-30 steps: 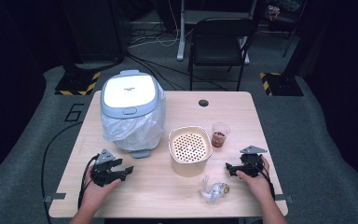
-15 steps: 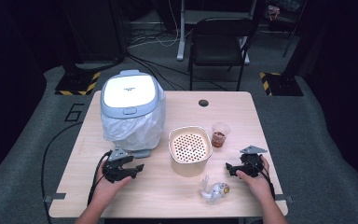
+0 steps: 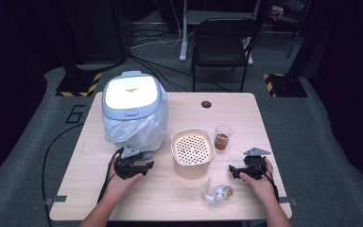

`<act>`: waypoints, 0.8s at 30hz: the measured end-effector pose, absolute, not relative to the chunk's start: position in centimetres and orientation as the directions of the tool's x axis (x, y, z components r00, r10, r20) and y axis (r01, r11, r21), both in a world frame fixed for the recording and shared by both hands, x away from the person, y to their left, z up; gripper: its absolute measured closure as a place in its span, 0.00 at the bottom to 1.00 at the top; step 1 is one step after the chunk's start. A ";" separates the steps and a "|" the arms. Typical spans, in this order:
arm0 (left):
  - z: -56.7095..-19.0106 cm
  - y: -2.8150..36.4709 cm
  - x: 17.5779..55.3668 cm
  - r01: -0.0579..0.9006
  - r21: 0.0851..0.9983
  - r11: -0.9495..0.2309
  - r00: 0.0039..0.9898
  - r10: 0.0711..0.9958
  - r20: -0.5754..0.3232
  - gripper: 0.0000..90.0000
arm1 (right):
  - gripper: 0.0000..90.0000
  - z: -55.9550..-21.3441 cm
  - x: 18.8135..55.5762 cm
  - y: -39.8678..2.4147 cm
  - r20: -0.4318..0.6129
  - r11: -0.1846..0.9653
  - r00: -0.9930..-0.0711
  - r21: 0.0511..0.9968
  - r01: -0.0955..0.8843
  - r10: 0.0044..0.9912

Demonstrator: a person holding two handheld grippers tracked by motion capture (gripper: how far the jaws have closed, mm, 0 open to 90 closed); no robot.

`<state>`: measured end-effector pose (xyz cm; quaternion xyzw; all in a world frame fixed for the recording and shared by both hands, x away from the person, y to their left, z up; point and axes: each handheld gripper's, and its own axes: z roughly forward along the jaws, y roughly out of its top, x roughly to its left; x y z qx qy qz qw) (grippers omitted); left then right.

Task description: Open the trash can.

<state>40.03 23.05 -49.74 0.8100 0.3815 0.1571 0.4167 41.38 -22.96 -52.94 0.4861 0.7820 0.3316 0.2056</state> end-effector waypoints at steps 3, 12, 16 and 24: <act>-49.9 22.8 40.2 0.482 0.800 -0.358 0.653 0.756 -0.055 0.43 | 0.00 -52.9 41.4 -23.0 0.001 0.308 -0.443 0.719 0.624 0.897; -50.9 23.1 40.2 0.435 0.828 -0.353 0.640 0.768 -0.009 0.43 | 0.00 -52.9 41.3 -22.9 0.004 0.305 -0.441 0.718 0.626 0.898; -51.0 22.8 40.1 0.426 0.823 -0.375 0.636 0.772 0.023 0.43 | 0.00 -52.9 41.3 -22.9 0.009 0.304 -0.443 0.715 0.630 0.897; -51.5 22.7 39.8 0.433 0.837 -0.333 0.611 0.792 -0.001 0.43 | 0.00 -52.9 41.3 -23.0 -0.002 0.321 -0.456 0.712 0.624 0.890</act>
